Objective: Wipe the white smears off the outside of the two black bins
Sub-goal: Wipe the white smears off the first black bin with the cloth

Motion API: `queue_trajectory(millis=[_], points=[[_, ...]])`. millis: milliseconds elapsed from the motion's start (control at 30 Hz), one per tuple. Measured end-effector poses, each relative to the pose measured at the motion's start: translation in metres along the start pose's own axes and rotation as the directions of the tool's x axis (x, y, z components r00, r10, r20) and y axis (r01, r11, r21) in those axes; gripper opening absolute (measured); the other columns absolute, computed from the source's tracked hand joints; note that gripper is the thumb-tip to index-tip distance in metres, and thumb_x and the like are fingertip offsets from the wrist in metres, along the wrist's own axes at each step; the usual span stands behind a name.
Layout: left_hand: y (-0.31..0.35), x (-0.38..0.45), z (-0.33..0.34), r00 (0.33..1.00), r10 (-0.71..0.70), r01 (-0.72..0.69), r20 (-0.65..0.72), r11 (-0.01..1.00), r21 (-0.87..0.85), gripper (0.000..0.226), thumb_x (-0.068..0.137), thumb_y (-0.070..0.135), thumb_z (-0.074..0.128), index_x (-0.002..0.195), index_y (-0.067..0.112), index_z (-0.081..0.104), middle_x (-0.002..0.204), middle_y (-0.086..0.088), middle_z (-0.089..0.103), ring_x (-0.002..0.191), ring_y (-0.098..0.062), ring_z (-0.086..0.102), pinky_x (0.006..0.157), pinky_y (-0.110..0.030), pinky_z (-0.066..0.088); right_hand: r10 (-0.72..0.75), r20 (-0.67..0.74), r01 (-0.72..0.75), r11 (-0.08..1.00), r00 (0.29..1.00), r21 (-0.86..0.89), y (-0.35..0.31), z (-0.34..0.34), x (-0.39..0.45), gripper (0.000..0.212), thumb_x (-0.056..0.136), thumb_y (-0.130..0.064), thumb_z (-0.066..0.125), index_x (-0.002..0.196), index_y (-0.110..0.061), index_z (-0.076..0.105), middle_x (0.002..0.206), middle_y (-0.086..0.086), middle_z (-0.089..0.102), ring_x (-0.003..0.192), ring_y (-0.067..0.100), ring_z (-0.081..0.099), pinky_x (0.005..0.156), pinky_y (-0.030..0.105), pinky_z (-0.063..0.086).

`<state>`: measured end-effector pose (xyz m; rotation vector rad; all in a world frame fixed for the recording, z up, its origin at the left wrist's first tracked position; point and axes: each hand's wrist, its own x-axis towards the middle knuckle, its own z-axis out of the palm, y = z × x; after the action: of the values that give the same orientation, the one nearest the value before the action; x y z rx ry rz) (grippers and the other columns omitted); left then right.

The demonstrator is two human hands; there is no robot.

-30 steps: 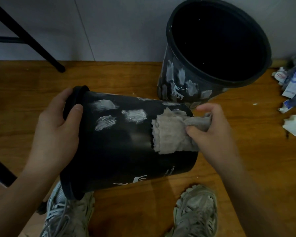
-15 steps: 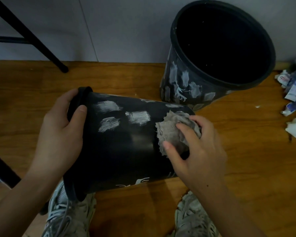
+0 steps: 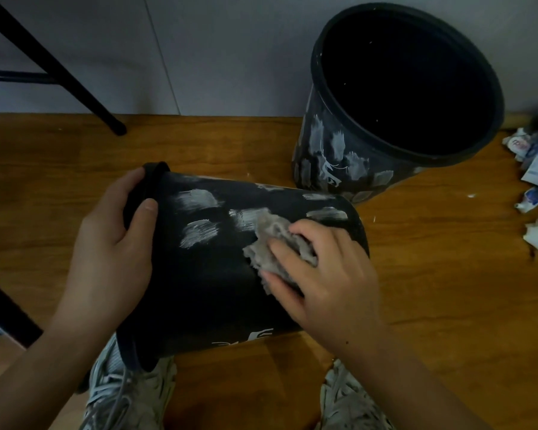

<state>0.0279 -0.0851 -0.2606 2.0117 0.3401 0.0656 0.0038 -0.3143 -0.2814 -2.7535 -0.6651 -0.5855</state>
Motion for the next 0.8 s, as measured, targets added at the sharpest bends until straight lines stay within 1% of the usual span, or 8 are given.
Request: queue_trajectory(millis=[67,167,333,400,500,567,667,800], points=[[-0.001,-0.001,0.0,1.0,0.02,-0.02,-0.003,1.0,0.013,0.041,0.101,0.022,0.043,0.142,0.026,0.041,0.104,0.037,0.045,0.09,0.033,0.044,0.068,0.006,0.036,0.087,-0.015,-0.087,0.996,0.996,-0.019,0.01,-0.002,-0.006,0.034,0.091,-0.039,0.056,0.105,-0.011,0.071,0.109,0.013,0.062,0.091,0.019,0.049,0.066,0.024,0.041],[-0.001,-0.002,-0.001,1.0,0.018,-0.018,0.002,1.0,0.018,0.042,0.101,0.025,0.043,0.143,0.029,0.04,0.105,0.039,0.046,0.095,0.029,0.045,0.077,-0.008,0.04,0.263,-0.041,-0.265,0.961,0.964,-0.076,0.027,-0.007,-0.008,0.035,0.091,-0.038,0.056,0.103,-0.009,0.072,0.109,0.013,0.061,0.089,0.02,0.052,0.068,0.023,0.035],[0.0,-0.011,-0.003,1.0,-0.003,0.002,0.026,1.0,0.023,0.044,0.101,0.024,0.041,0.145,0.03,0.037,0.116,0.027,0.047,0.104,0.011,0.047,0.079,-0.012,0.037,0.156,-0.049,-0.156,0.988,0.987,-0.008,0.006,0.001,0.001,0.031,0.085,-0.036,0.061,0.099,-0.01,0.07,0.108,0.011,0.062,0.092,0.019,0.05,0.07,0.025,0.038],[0.003,-0.014,-0.004,0.998,-0.046,0.046,0.041,0.999,0.001,0.045,0.101,0.02,0.04,0.144,0.033,0.036,0.112,0.033,0.046,0.1,0.015,0.046,0.08,-0.013,0.037,0.15,-0.074,-0.148,0.988,0.986,0.041,0.0,0.003,-0.006,0.031,0.085,-0.041,0.062,0.101,-0.014,0.066,0.108,0.01,0.062,0.093,0.022,0.052,0.069,0.029,0.043],[0.007,-0.006,-0.003,0.985,-0.163,0.167,0.051,0.982,-0.086,0.042,0.1,0.02,0.042,0.135,0.042,0.042,0.099,0.038,0.049,0.093,0.013,0.051,0.084,-0.024,0.041,0.154,-0.101,-0.15,0.987,0.983,0.053,-0.001,0.004,-0.018,0.034,0.088,-0.05,0.06,0.101,-0.018,0.06,0.107,0.011,0.062,0.093,0.026,0.054,0.071,0.033,0.046],[0.008,0.0,-0.001,0.986,-0.161,0.162,0.034,0.985,-0.051,0.035,0.1,0.025,0.043,0.133,0.04,0.045,0.094,0.033,0.052,0.083,0.012,0.052,0.074,-0.018,0.038,0.133,-0.109,-0.129,0.991,0.985,0.042,0.0,0.004,-0.022,0.033,0.089,-0.049,0.06,0.099,-0.018,0.061,0.105,0.012,0.064,0.093,0.026,0.054,0.07,0.034,0.046],[0.01,0.005,0.0,0.993,-0.115,0.115,0.011,0.992,0.048,0.036,0.101,0.027,0.042,0.137,0.028,0.047,0.109,0.015,0.055,0.082,0.013,0.051,0.066,-0.011,0.034,0.102,-0.148,-0.099,0.995,0.984,0.031,0.001,0.004,-0.021,0.027,0.088,-0.042,0.065,0.097,-0.016,0.062,0.102,0.012,0.066,0.092,0.024,0.054,0.069,0.032,0.045],[0.01,0.007,-0.001,0.998,-0.055,0.055,-0.002,0.995,0.085,0.032,0.101,0.02,0.043,0.131,0.023,0.054,0.092,0.027,0.053,0.073,0.031,0.046,0.057,0.004,0.033,0.13,-0.191,-0.133,0.991,0.973,-0.004,0.011,0.004,-0.022,0.024,0.08,-0.034,0.071,0.086,-0.011,0.073,0.097,0.012,0.068,0.087,0.02,0.054,0.068,0.023,0.04]])
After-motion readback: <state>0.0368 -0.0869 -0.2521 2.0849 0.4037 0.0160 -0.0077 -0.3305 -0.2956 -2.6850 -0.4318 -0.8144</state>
